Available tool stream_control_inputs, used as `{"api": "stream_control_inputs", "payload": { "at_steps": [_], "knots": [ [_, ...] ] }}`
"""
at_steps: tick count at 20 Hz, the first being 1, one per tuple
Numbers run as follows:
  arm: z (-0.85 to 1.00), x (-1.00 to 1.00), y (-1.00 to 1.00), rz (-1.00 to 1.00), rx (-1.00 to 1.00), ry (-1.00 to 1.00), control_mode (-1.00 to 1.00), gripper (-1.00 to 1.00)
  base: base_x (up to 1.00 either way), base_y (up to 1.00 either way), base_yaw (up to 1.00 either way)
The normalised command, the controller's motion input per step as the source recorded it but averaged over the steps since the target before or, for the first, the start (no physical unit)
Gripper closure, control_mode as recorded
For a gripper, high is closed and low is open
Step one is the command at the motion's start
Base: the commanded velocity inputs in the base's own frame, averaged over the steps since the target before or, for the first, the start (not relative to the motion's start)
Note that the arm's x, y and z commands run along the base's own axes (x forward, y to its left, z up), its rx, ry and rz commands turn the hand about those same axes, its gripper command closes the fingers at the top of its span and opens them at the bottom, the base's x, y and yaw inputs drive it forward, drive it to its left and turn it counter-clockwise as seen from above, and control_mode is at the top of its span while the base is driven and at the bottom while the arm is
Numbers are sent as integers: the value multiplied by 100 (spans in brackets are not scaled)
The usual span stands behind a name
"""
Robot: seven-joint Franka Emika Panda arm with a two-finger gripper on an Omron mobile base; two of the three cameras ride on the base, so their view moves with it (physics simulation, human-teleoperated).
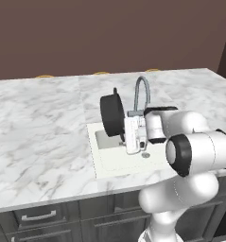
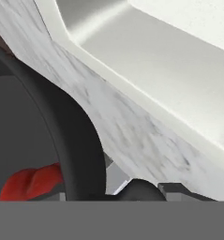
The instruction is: Dump the bell pepper from the pot into the sink. Then turn on the water and wash the bell pepper. Then turn off the water and put the bell pepper back in the pot.
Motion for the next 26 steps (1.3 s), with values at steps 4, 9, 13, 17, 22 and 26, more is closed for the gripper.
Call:
{"api": "stream_control_inputs", "payload": {
  "at_steps": [4,9,13,17,22,26],
  "knots": [
    [0,23,0,0,3,17,-100,100,0,0,0],
    [0,11,0,0,6,18,-100,100,0,0,0],
    [0,0,0,0,12,21,-100,100,0,0,0],
    [0,0,0,0,17,22,-100,100,0,0,0],
    [0,4,0,0,18,19,-100,100,0,0,0],
    [0,13,0,0,15,18,-100,100,0,0,0]
  ]
}}
